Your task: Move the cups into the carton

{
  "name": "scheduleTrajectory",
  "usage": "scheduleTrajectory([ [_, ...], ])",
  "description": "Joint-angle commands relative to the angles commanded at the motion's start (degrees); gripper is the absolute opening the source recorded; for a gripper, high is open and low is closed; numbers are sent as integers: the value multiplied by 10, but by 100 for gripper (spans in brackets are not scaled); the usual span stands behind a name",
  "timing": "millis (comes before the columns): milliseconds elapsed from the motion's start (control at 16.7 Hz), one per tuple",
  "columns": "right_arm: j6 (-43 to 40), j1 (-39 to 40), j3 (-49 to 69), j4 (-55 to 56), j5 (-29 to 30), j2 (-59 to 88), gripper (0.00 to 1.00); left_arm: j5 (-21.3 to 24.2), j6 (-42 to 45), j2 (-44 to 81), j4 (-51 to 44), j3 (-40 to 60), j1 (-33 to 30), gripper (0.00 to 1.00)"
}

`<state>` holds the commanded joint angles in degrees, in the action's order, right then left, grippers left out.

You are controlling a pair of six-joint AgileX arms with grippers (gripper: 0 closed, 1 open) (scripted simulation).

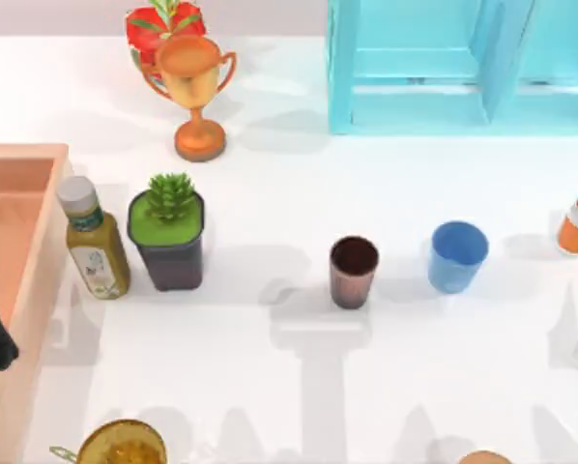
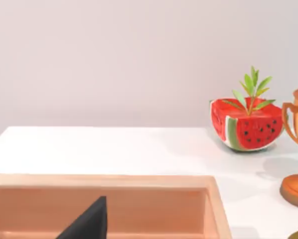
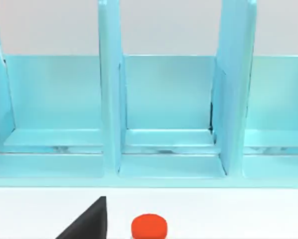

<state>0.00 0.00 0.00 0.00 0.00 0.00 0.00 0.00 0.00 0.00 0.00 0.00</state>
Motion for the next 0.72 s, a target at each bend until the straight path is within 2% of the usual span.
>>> scheduleTrajectory([
  [180,0,0,0,0,0,0,100,-1,-2,5,-3,5,-1,100],
  [360,0,0,0,0,0,0,100,-7,-24,50,-33,55,-12,100],
  [720,0,0,0,0,0,0,100,-28,-117,261,-177,290,-73,100],
])
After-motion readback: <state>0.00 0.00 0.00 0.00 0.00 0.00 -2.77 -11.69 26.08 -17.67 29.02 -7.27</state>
